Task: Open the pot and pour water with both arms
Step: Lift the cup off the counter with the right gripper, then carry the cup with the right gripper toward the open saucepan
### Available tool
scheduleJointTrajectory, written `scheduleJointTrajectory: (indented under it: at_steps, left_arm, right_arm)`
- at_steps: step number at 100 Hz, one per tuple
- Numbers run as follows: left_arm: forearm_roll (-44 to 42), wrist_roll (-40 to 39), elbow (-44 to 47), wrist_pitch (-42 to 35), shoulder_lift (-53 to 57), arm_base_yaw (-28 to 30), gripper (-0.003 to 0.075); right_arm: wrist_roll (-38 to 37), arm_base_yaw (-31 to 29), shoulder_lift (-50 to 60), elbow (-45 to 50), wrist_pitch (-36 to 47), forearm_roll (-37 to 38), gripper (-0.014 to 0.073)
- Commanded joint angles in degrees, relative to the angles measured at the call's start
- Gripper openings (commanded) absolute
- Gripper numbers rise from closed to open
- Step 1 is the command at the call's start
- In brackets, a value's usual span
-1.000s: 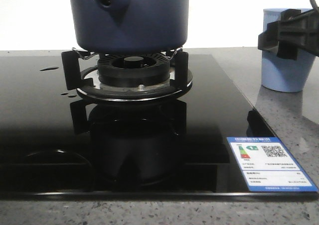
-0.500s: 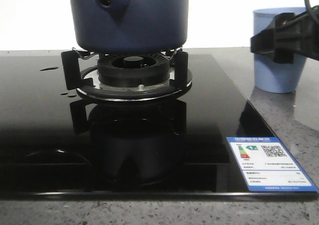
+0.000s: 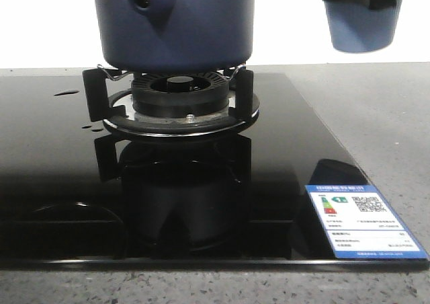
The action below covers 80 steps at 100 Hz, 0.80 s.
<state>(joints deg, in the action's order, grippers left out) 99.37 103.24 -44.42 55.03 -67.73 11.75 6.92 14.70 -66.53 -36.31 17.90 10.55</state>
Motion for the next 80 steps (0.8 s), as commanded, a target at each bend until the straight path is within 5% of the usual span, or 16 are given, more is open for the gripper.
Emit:
scheduleJointTrajectory:
  at_steps: [1,30,80]
  left_arm:
    - [7.36,0.09,-1.94,2.98,1.40,-0.43,0.0327]
    - [7.36,0.09,-1.94,2.98,1.40,-0.43,0.0327]
    - [7.36,0.09,-1.94,2.98,1.40,-0.43,0.0327]
  right_arm:
    - [0.01,0.65,2.44,-5.37,0.37,0.88,0.0286]
    - [0.01,4.35,2.84,-18.18,-15.48,0.88,0.0286]
    - [0.01,10.99,-1.25,-31.79,-28.73,-1.48,0.0286]
